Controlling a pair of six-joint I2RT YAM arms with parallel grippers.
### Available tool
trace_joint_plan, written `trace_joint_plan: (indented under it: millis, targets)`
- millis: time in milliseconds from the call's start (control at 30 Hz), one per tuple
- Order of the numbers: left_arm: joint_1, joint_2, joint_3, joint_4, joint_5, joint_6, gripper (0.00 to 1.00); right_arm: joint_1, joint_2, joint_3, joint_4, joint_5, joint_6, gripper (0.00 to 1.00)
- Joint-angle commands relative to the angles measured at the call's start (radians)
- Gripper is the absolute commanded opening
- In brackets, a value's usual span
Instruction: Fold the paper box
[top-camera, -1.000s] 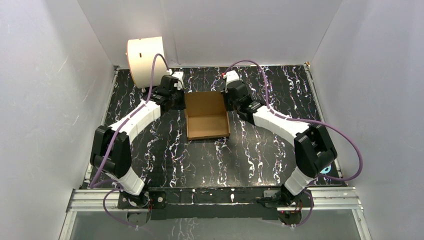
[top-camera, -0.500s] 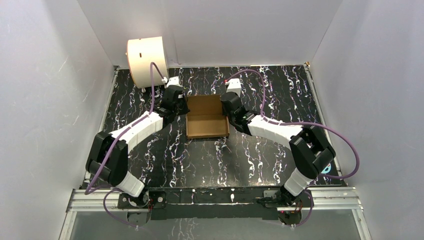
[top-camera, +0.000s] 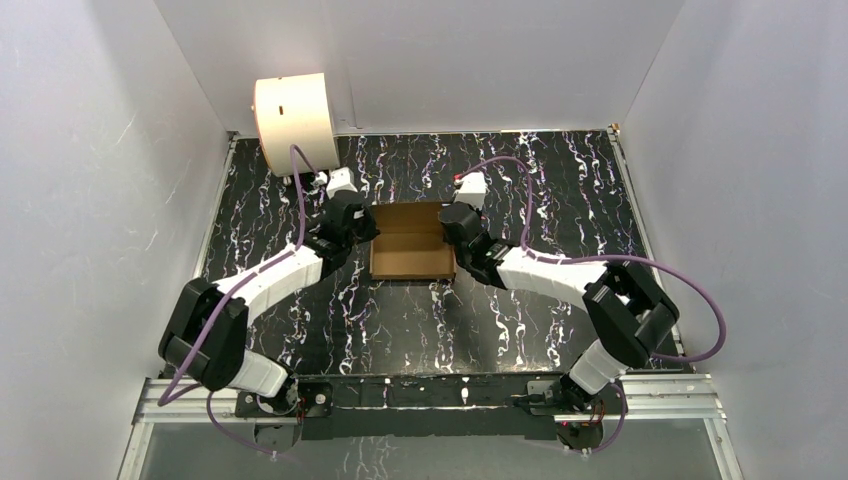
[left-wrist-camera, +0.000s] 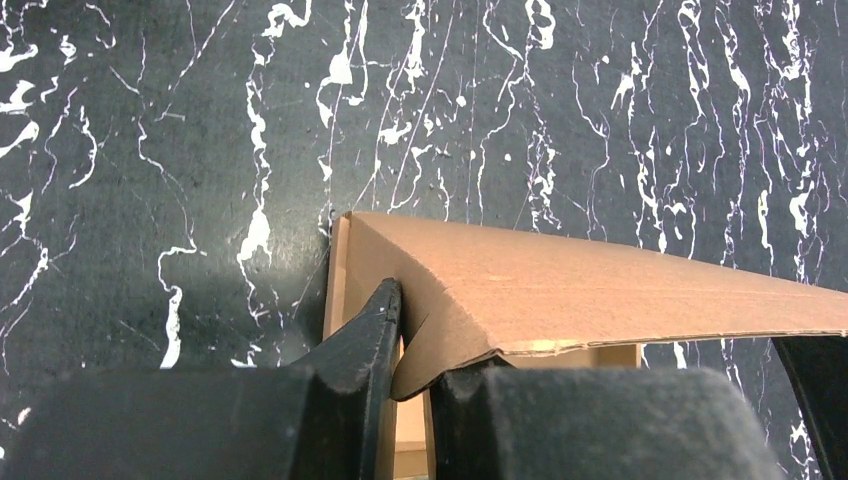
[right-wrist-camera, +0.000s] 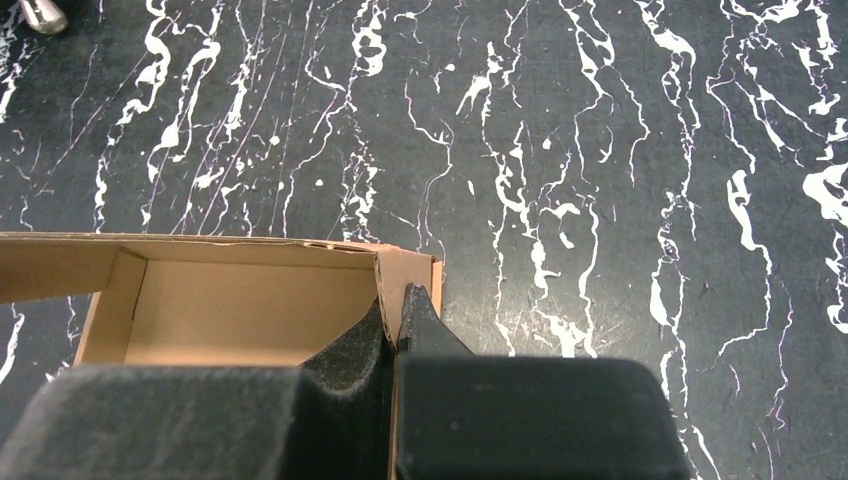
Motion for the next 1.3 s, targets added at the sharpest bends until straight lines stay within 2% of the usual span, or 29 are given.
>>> trace_joint_plan:
  millis: [0,533,867,1267]
  targets:
    - [-0.02,-0.073,-0.077,0.011,-0.009,-0.063,0.08,0.018,-0.051,-0.053,0.051,0.023,0.04,0.04]
    - [-0.03,-0.196,-0.357,0.113,0.016,-0.101,0.11,0.061,-0.129,-0.247,0.127,0.029,0.094,0.07]
    - [-0.03,-0.178,-0.339,0.108,0.02,-0.091,0.12,0.064,-0.096,-0.215,0.114,0.027,0.141,0.08]
    - [-0.031,-0.205,-0.428,0.136,0.02,-0.093,0.2,0.064,-0.132,-0.388,0.249,-0.009,0.127,0.15]
